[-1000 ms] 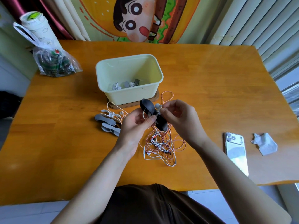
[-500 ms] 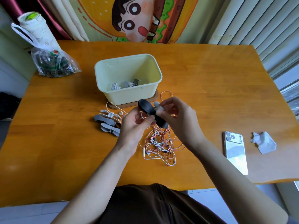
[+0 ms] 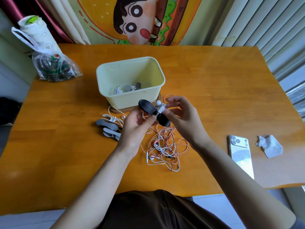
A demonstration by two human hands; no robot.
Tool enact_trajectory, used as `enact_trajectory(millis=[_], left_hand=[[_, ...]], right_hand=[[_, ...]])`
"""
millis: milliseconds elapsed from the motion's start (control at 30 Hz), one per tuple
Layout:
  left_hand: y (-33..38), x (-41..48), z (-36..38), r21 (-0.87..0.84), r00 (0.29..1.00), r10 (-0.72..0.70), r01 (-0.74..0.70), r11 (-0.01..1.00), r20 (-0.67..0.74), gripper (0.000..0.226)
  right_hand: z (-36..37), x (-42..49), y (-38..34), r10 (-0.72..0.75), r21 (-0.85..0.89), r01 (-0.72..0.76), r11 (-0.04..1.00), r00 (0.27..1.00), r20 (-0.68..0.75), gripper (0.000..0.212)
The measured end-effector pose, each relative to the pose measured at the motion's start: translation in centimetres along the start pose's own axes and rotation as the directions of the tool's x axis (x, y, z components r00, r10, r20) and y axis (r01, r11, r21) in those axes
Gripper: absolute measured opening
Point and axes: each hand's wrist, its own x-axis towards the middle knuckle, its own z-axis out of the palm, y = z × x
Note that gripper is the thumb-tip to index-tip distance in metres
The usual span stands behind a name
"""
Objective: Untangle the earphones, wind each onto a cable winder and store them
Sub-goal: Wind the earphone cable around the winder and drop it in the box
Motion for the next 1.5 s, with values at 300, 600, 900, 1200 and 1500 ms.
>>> enact_trajectory(millis=[300,600,900,1200,1500], left_hand=[[-0.5,0.8,-0.9,-0.122,0.975,-0.148,0.128,0.984,-0.168,0.027],[0.3,3.6,-2.9,0.157,0.978,-0.067,0.099,0.983,-0.196,0.037],[1.1,9.0,-9.3,0.884,0.959,0.247,0.008,0.467,-0.139,0.029],[-0.1,10.9,-11.2,0.956,0.968,0.242,-0.007,0.294,-0.067,0.009],[-0.6,11.2,-12.0,0.954,0.957,0.288,-0.07,0.293,-0.018,0.007]], right_hand=[[1.0,0.0,1.4,0.004,-0.214,-0.026,0.976,0.995,-0.1,0.032],[1.5,3.2,0.9,0.272,-0.005,-0.273,0.962,0.958,0.093,0.006],[2.7,14.8,1.8,0.04,-0.368,-0.041,0.929,0.999,-0.01,0.027],[7.7,23.3,4.7,0.178,-0.717,0.091,0.691,0.94,0.292,0.027],[11.3,25.5,6.3,0.35,-0.776,0.081,0.626,0.86,0.372,0.036]])
